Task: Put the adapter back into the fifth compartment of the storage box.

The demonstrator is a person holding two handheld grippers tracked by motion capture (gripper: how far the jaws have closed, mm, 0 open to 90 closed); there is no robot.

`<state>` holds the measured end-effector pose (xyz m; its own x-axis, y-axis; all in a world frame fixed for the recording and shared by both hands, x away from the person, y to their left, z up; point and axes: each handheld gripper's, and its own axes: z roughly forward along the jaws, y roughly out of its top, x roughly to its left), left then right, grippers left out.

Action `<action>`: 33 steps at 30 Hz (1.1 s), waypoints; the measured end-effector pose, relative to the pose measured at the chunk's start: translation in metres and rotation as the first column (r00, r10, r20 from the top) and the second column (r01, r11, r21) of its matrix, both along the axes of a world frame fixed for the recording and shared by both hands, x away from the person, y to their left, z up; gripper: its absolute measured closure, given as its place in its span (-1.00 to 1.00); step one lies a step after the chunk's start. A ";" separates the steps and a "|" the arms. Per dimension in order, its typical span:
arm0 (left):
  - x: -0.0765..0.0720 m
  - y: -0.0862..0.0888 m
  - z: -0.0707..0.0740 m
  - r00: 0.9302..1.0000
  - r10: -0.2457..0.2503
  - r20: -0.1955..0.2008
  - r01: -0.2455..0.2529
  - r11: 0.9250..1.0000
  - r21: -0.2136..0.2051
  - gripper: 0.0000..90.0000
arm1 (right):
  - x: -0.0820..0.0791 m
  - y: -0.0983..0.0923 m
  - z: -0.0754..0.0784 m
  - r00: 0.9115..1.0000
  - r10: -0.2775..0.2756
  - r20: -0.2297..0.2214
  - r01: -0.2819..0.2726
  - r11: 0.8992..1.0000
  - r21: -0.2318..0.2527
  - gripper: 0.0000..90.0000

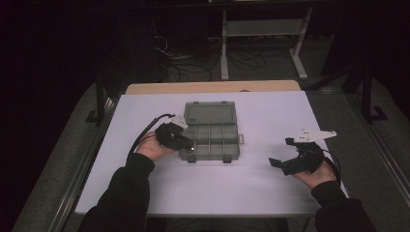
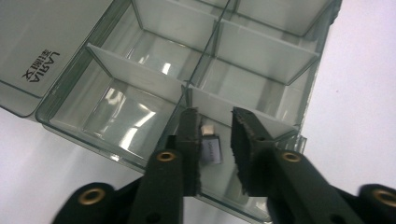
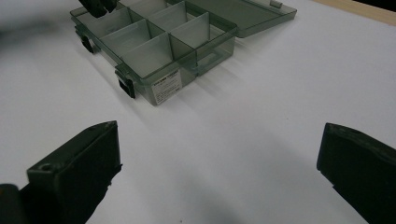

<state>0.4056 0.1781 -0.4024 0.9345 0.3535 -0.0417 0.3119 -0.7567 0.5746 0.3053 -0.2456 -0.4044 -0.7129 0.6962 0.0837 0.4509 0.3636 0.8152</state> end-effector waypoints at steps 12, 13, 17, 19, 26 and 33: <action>-0.002 0.007 0.008 1.000 -0.008 -0.010 0.007 0.997 -0.075 0.10 | 0.000 0.000 0.000 1.000 0.000 -0.001 0.000 1.000 0.000 -1.00; -0.002 0.007 0.008 1.000 -0.008 -0.010 0.007 0.997 -0.075 0.06 | 0.000 0.000 0.000 1.000 0.000 -0.001 0.000 1.000 0.000 -1.00; -0.005 0.012 0.013 1.000 0.002 0.001 -0.001 0.993 -0.122 -0.05 | 0.000 0.000 0.000 1.000 0.000 -0.001 0.000 1.000 0.000 -1.00; -0.006 0.014 0.014 1.000 0.008 0.009 -0.007 0.992 -0.126 -0.15 | 0.000 0.000 0.000 1.000 -0.001 -0.002 0.001 1.000 -0.001 -1.00; -0.009 0.022 0.020 1.000 0.019 0.021 -0.016 0.989 -0.148 -0.30 | 0.000 0.000 0.000 1.000 0.001 0.000 -0.001 1.000 0.000 -1.00; -0.015 0.026 0.027 0.999 0.014 0.040 -0.007 0.986 -0.164 -0.50 | -0.001 0.001 0.000 1.000 0.000 0.001 0.000 1.000 -0.001 -1.00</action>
